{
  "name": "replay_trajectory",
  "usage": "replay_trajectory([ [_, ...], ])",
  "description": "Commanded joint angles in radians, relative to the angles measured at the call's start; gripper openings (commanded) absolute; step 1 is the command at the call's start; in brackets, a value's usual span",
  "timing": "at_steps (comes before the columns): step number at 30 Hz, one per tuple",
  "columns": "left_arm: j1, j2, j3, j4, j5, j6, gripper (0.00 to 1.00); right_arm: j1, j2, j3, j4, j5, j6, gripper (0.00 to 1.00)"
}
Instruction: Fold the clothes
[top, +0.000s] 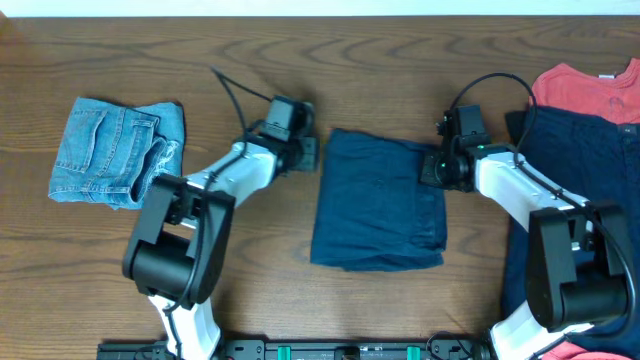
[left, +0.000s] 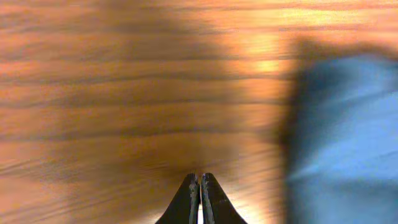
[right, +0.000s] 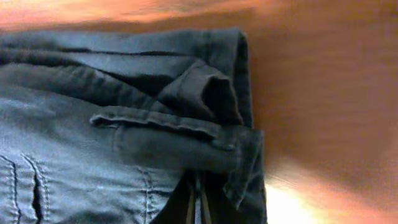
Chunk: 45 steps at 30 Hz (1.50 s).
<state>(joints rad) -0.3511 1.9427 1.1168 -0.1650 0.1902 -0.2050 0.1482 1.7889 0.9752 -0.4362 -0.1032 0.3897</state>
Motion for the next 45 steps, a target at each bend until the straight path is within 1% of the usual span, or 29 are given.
replay_trajectory([
  [1,0.035,-0.095,-0.006,-0.042,0.013,0.01,0.07,-0.033,-0.063,-0.02,-0.051,0.11,-0.034,0.09],
  [3,0.047,-0.156,-0.006,-0.082,0.047,0.011,0.1,-0.033,-0.139,-0.015,-0.085,0.05,-0.065,0.13],
  [5,0.048,-0.224,-0.006,-0.128,0.109,0.013,0.11,-0.033,-0.22,-0.011,-0.122,-0.055,-0.115,0.16],
  [8,0.035,-0.3,-0.006,-0.197,0.221,0.028,0.13,-0.026,-0.328,-0.011,-0.206,-0.222,-0.121,0.17],
  [10,0.018,-0.33,-0.006,-0.244,0.274,0.037,0.14,-0.011,-0.373,-0.011,-0.292,-0.295,-0.112,0.16],
  [12,-0.009,-0.336,-0.006,-0.293,0.297,0.038,0.14,0.011,-0.383,-0.013,-0.385,-0.298,-0.067,0.09],
  [13,-0.026,-0.334,-0.006,-0.32,0.297,0.039,0.14,0.026,-0.379,-0.019,-0.426,-0.292,-0.04,0.07],
  [15,-0.064,-0.32,-0.012,-0.35,0.296,0.057,0.13,0.053,-0.363,-0.046,-0.474,-0.275,0.012,0.06],
  [17,-0.107,-0.299,-0.024,-0.353,0.296,0.063,0.09,0.077,-0.342,-0.095,-0.478,-0.248,0.07,0.06],
  [19,-0.151,-0.273,-0.036,-0.343,0.296,0.063,0.08,0.091,-0.312,-0.161,-0.446,-0.215,0.14,0.04],
  [22,-0.208,-0.222,-0.038,-0.343,0.296,0.063,0.08,0.087,-0.252,-0.268,-0.352,-0.175,0.24,0.03],
  [24,-0.23,-0.194,-0.038,-0.343,0.295,0.063,0.07,0.073,-0.196,-0.333,-0.243,-0.155,0.276,0.02],
  [26,-0.235,-0.181,-0.038,-0.342,0.292,0.064,0.07,0.053,-0.148,-0.36,-0.172,-0.12,0.301,0.01],
  [31,-0.22,-0.19,-0.037,-0.343,0.293,0.074,0.09,-0.067,-0.072,-0.337,-0.035,0.005,0.347,0.01],
  [34,-0.205,-0.207,-0.036,-0.342,0.293,0.074,0.13,-0.162,-0.072,-0.278,0.062,0.02,0.347,0.01],
  [36,-0.196,-0.215,-0.03,-0.343,0.293,0.074,0.13,-0.21,-0.072,-0.222,0.133,0.016,0.324,0.02],
  [37,-0.193,-0.219,-0.028,-0.342,0.293,0.074,0.13,-0.225,-0.072,-0.196,0.173,0.001,0.286,0.04],
  [38,-0.192,-0.222,-0.026,-0.34,0.293,0.074,0.14,-0.242,-0.072,-0.158,0.224,-0.043,0.209,0.06],
  [40,-0.192,-0.224,-0.025,-0.333,0.293,0.074,0.15,-0.258,-0.072,-0.082,0.261,-0.166,0.092,0.11],
  [42,-0.192,-0.224,-0.025,-0.332,0.293,0.074,0.15,-0.26,-0.075,-0.012,0.233,-0.294,0.037,0.13],
  [45,-0.192,-0.224,-0.025,-0.331,0.293,0.074,0.15,-0.242,-0.078,0.083,0.121,-0.52,0.019,0.13],
])
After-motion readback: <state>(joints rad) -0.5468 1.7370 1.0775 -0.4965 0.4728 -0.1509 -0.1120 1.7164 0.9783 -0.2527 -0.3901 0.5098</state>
